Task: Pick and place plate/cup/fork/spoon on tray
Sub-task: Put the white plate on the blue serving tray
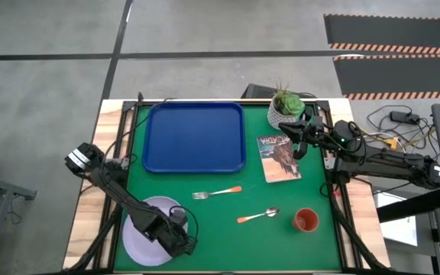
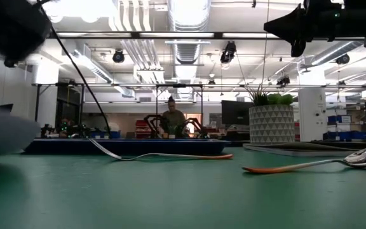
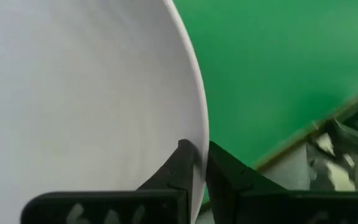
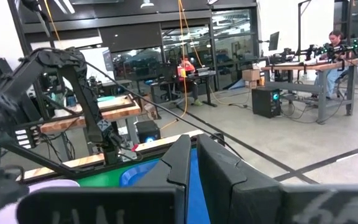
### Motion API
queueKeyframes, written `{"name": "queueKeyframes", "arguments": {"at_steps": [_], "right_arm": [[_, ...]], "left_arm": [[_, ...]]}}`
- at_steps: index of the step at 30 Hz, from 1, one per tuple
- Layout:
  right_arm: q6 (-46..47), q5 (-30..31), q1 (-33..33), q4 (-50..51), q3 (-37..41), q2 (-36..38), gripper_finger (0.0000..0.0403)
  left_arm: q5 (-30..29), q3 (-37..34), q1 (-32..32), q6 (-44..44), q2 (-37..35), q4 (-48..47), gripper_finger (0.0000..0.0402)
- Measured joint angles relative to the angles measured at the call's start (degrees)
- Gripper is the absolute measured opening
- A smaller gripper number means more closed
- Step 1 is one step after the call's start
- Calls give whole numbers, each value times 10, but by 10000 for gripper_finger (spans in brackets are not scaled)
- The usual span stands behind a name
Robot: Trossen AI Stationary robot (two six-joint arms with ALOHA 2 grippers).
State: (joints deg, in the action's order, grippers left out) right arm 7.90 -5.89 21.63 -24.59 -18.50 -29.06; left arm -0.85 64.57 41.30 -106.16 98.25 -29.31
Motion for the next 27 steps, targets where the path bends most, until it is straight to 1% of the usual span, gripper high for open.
{"name": "queueKeyframes", "arguments": {"at_steps": [3,6,8,10,13,16,21,27], "right_arm": [[0,0,0,2,0,0,22],[0,0,0,4,0,0,22],[0,0,0,4,0,0,22],[0,0,0,8,0,0,22],[0,0,0,15,0,0,22],[0,0,0,17,0,0,22],[1,0,0,17,0,0,22],[1,0,0,16,0,1,22]], "left_arm": [[16,55,0,35,-12,-92,8],[16,122,0,76,-14,-219,4],[0,170,0,115,-15,-294,0],[-26,214,0,152,-16,-347,0],[-64,261,-8,190,-16,-414,0],[-108,290,-18,233,-16,-434,0],[-179,303,-52,355,-16,-435,0],[-183,285,-135,526,-16,-437,0]]}}
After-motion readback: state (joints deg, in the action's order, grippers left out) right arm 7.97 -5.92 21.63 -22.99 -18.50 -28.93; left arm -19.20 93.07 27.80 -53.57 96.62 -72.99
